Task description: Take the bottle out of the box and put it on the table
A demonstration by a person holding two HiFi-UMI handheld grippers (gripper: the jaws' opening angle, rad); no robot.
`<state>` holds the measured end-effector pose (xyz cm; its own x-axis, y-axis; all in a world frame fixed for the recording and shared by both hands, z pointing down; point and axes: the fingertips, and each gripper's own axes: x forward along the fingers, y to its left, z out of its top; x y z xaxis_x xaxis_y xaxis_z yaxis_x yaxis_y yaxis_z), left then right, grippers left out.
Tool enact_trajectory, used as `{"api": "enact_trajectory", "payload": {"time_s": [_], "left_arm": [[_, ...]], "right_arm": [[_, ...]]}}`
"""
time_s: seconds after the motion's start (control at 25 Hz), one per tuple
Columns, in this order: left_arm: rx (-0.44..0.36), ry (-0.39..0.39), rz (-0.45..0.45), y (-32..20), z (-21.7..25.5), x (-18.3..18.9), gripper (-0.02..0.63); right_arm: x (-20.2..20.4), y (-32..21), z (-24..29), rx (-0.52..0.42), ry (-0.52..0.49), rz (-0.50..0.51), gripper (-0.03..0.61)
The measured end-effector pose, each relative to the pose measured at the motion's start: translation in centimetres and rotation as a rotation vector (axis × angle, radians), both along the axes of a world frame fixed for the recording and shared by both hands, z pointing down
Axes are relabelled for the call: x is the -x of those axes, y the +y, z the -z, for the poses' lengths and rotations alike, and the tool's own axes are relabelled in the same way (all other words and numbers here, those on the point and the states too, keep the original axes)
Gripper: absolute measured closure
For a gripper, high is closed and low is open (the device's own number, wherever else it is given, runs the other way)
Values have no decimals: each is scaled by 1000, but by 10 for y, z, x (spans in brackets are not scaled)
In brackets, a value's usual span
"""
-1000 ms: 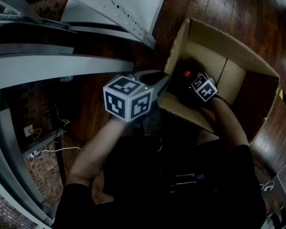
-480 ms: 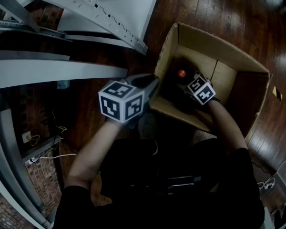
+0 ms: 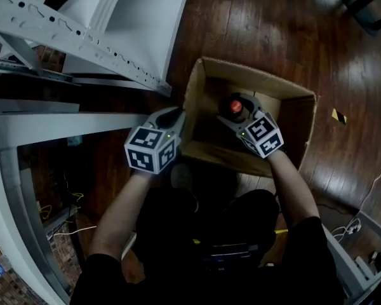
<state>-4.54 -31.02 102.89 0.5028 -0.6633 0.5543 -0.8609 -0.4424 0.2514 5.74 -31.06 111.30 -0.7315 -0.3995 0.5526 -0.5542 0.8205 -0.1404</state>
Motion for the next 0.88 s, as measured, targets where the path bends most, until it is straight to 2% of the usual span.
{"api": "enact_trajectory", "payload": {"time_s": [0.08,0.2,0.32,0.48,0.56,0.68,0.88], "left_arm": [[12,55,-13,-2,36,-15,575],[-26,85,-58,-5,107,-38,575],[-47,111,-80,0,184,-46,575],[-96,99,-68,5,291,-40,575],[-137,109,-67,4,347,-37,575],[-170,136,-89,5,425,-36,575],[-195,152,-147,24,524,-35,575]], "right_arm": [[-18,-4,51,-7,-23,-70,250],[-40,-3,129,-6,-28,-133,250],[-48,5,207,-9,-10,-132,250],[-53,14,321,5,-19,-171,250],[-55,16,380,-11,-25,-187,250],[-57,24,462,-55,13,-151,250],[-58,47,576,-85,-30,-175,250]]}}
